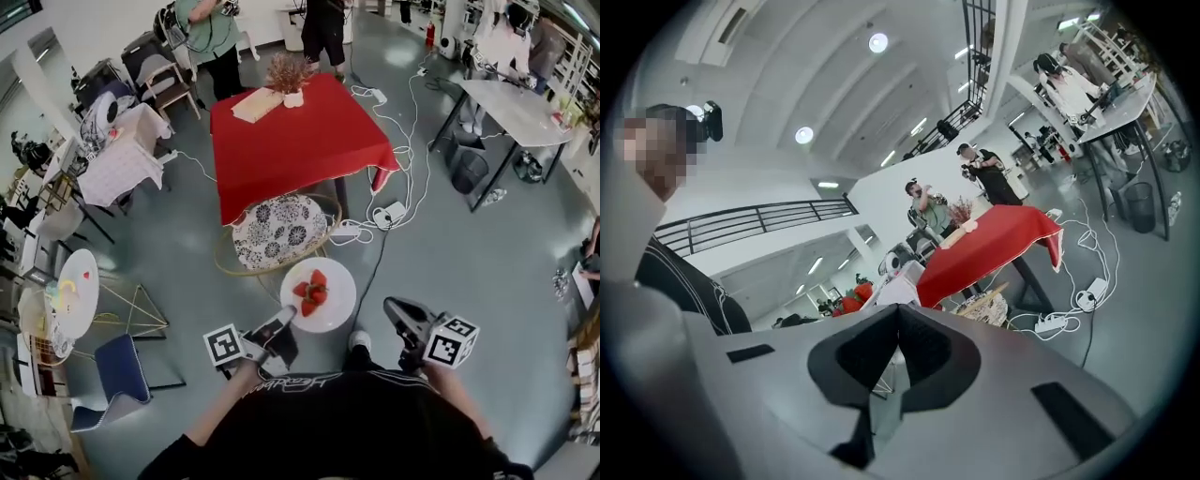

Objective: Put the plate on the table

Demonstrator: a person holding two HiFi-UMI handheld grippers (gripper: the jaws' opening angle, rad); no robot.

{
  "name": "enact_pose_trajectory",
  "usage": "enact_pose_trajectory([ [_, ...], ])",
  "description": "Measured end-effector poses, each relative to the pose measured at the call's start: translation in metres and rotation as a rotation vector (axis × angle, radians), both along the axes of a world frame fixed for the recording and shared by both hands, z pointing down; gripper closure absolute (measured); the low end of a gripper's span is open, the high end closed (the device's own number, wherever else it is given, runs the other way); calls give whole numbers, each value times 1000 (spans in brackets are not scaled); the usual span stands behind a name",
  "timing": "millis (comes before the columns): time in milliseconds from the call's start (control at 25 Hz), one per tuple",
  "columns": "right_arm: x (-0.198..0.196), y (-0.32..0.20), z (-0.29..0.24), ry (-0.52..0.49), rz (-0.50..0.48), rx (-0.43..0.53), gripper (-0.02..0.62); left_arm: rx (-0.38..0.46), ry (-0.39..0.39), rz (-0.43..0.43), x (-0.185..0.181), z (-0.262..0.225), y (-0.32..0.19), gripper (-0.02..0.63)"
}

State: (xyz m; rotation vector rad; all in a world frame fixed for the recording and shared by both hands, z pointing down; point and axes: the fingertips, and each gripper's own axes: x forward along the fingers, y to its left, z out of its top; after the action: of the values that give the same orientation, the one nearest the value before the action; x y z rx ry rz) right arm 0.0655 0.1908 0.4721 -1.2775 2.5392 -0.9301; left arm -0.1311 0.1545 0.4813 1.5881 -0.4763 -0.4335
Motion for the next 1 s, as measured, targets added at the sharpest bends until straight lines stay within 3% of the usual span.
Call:
enact_pose_trajectory([
  [240,85,-75,-7,-14,-15,-11,588,3,11,2,98,-16,-82,591],
  [440,141,-124,-25,6,-21,21,589,57,33,-22,150,-49,-134,591],
  [640,160,-151,-30,-9,-19,46,589,73,29,-64,161,-58,-156,591],
  [1000,146,-197,-41,-61,-69,78,589,73,24,-94,160,-58,-197,591],
])
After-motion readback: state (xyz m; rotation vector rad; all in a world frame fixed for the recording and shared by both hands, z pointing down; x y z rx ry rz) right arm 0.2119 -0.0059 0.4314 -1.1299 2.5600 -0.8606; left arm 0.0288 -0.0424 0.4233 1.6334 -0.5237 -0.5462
